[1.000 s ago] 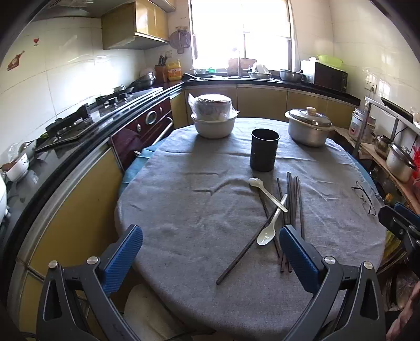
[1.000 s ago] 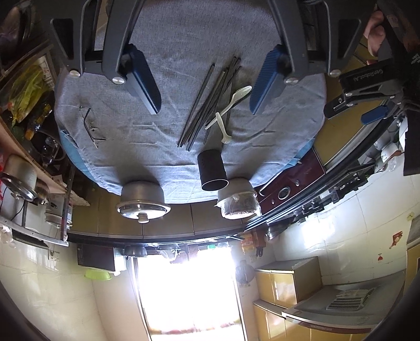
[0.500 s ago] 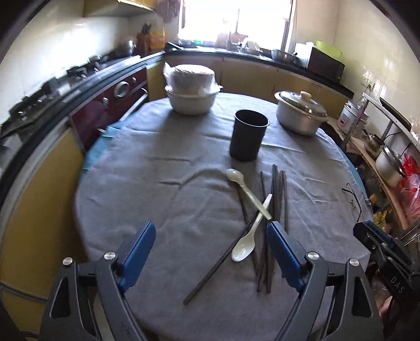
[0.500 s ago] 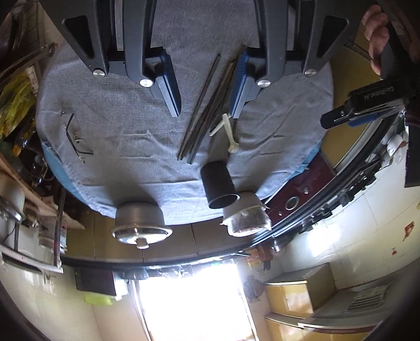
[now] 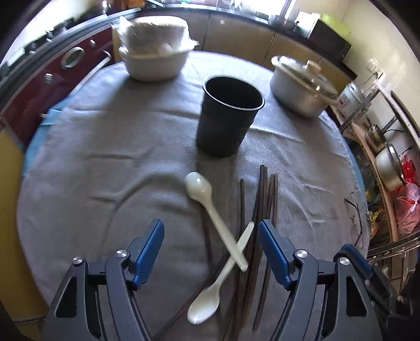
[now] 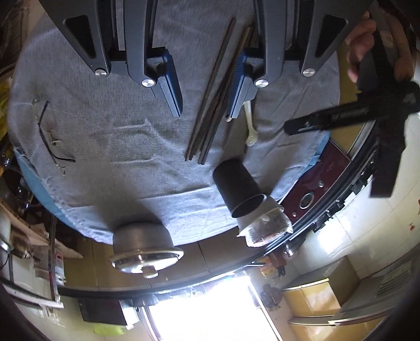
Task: Organize utensils
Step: 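Move the left tool to the white spoon while the right tool moves to the dark chopsticks, then close the left tool on the white spoon while the right tool closes on a chopstick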
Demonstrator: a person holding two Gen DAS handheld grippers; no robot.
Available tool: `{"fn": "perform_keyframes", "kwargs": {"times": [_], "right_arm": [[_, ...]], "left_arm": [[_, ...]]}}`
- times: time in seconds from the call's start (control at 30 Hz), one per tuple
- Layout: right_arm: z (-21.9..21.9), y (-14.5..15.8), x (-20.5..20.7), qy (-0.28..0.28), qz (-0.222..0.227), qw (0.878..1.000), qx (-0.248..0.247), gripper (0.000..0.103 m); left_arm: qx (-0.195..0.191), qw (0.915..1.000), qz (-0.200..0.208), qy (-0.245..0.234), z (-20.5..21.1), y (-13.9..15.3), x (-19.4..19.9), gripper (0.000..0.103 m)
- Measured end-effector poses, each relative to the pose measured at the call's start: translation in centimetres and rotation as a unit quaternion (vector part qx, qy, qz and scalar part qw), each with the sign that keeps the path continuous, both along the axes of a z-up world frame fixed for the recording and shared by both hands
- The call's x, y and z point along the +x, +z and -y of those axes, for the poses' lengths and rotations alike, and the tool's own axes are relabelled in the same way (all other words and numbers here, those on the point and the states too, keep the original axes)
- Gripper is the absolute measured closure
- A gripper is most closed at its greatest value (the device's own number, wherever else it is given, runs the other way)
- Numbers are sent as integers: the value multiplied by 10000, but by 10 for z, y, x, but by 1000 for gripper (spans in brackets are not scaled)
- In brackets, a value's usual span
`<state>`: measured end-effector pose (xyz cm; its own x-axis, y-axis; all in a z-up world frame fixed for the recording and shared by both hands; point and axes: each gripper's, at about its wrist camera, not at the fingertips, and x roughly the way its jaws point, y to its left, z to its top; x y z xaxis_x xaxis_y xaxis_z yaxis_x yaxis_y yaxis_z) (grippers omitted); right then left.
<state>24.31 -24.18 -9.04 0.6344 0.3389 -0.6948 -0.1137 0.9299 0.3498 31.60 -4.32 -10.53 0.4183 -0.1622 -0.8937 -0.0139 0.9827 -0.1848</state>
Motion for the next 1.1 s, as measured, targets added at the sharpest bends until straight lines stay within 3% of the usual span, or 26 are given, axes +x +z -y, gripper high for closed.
{"fn": "perform_keyframes", "kwargs": {"times": [0.23, 0.4, 0.53, 0.77, 0.8, 0.83, 0.9, 1.07, 1.1], "right_arm": [[4, -22, 31, 8, -297, 9995, 118, 64], [1, -29, 37, 62, -309, 9995, 59, 64], [2, -34, 45, 86, -404, 9991, 105, 65], [-5, -43, 79, 309, -704, 9967, 249, 65], [-8, -46, 88, 364, -785, 9959, 269, 72], [-9, -48, 95, 378, -861, 9951, 311, 77], [-12, -54, 111, 415, -1084, 9925, 380, 81], [-25, -66, 137, 501, -1473, 9878, 27, 84], [-27, -69, 142, 493, -1565, 9864, -48, 88]], "left_arm": [[334, 9964, -772, -55, 22, -43, 40, 58], [635, 9921, -1083, -21, 29, -61, 52, 59], [916, 9907, -1004, 116, 25, -63, 57, 59], [783, 9922, -953, 189, 12, -67, 77, 58], [802, 9921, -942, 187, 11, -67, 78, 59], [822, 9922, -917, 183, 11, -67, 79, 70], [652, 9936, -899, 227, 2, -65, 77, 70], [358, 9953, -835, 339, -29, -60, 75, 70], [290, 9955, -824, 373, -36, -60, 73, 70]]}}
